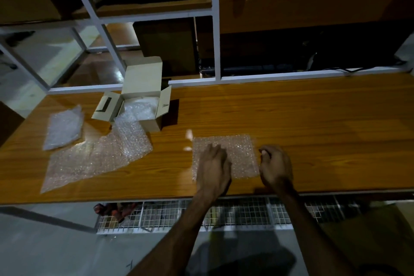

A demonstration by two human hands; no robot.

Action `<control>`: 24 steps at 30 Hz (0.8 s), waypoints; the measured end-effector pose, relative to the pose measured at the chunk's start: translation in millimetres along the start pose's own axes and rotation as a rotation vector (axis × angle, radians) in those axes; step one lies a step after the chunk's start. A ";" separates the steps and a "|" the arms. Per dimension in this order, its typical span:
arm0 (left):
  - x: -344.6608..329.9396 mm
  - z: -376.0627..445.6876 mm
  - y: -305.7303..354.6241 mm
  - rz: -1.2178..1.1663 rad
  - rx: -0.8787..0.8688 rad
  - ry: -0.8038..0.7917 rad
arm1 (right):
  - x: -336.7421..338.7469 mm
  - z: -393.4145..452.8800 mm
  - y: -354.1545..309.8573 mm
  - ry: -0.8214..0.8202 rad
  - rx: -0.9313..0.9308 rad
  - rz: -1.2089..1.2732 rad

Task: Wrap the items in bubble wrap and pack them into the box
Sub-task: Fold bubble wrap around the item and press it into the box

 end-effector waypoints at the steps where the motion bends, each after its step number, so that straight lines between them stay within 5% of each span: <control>1: 4.6 -0.4 -6.6 0.036 0.026 0.022 | -3.6 -4.8 -10.0 0.033 0.076 -0.057; 4: 16.0 -2.0 -18.3 0.125 0.074 0.005 | -31.7 -18.1 -52.5 -0.088 0.324 -0.156; 7: 14.0 -1.4 -33.0 0.263 0.068 -0.230 | -71.0 -19.8 -77.8 -0.294 0.505 -0.309; 12: 10.4 -3.0 -54.6 0.330 0.114 -0.470 | -94.8 -9.4 -56.9 -0.394 0.413 -0.511; 21: 22.3 -12.9 -54.9 0.401 0.247 -0.488 | -62.0 23.6 -10.1 -0.299 0.252 -0.559; 24: 26.3 -17.3 -56.7 0.396 0.435 -0.350 | -54.9 29.0 -7.2 -0.329 0.265 -0.517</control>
Point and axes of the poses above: each hand's wrist, its own z-axis towards the middle knuckle, its own x-axis out of the back of the hand, y = z × x, the point moved 2 cm from there along z, towards the middle knuckle, and after that the axes turned 5 degrees about -x, right-handed, at the moved point
